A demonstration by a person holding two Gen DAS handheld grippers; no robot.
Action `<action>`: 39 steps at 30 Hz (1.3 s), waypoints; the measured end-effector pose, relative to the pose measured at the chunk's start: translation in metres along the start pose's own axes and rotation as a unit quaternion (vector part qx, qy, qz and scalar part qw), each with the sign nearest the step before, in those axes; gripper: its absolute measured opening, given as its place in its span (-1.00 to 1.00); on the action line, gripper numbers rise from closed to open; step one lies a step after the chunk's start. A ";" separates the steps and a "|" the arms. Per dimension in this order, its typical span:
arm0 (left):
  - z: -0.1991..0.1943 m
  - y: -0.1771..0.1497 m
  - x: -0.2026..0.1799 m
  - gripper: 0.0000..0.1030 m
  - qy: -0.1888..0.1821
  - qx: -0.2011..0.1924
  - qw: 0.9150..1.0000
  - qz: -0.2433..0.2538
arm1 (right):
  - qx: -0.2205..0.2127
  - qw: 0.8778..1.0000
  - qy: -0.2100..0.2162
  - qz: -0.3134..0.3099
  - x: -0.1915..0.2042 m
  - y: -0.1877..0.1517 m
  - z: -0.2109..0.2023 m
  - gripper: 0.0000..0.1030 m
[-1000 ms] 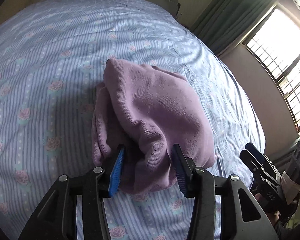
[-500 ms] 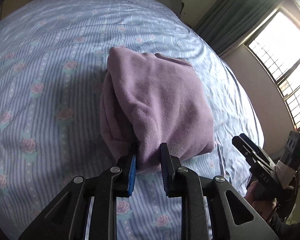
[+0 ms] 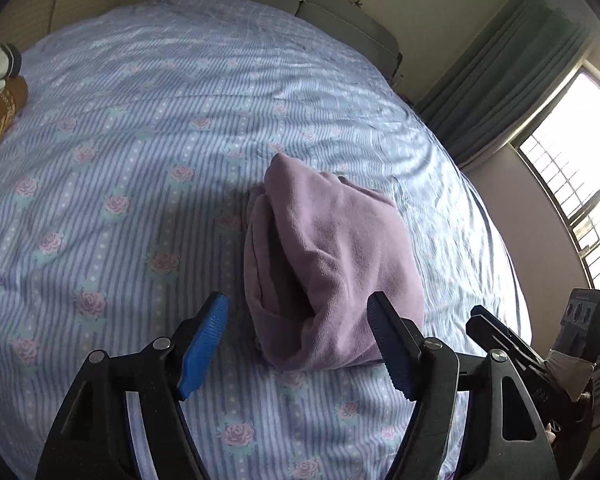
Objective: Fold small clothes
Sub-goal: 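Grasp the folded sweatshirt with the right gripper while the left gripper holds it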
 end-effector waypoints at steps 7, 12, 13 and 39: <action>0.032 -0.004 0.027 0.39 -0.022 0.017 0.997 -0.075 | 0.088 0.991 0.086 0.054 -0.007 0.022 0.055 0.66; 0.042 -0.008 0.029 0.39 -0.033 0.020 0.996 -0.078 | 0.140 0.981 0.118 0.072 -0.012 0.021 0.089 0.66; 0.044 -0.008 0.029 0.39 -0.034 0.020 0.996 -0.077 | 0.148 0.979 0.122 0.072 -0.012 0.021 0.093 0.66; 0.058 -0.022 0.045 0.00 -0.096 0.008 0.990 -0.107 | 0.246 0.932 0.242 0.111 0.043 0.010 0.149 0.65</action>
Point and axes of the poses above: each gripper's, at about its wrist camera, not at the fingertips, and z roughly the way its jaws point, x to its left, y to its top, the point moved 7 cm from there along z, roughly the way its jaws point, and after that the axes turned 15 degrees about -y, right-handed, at the moved point
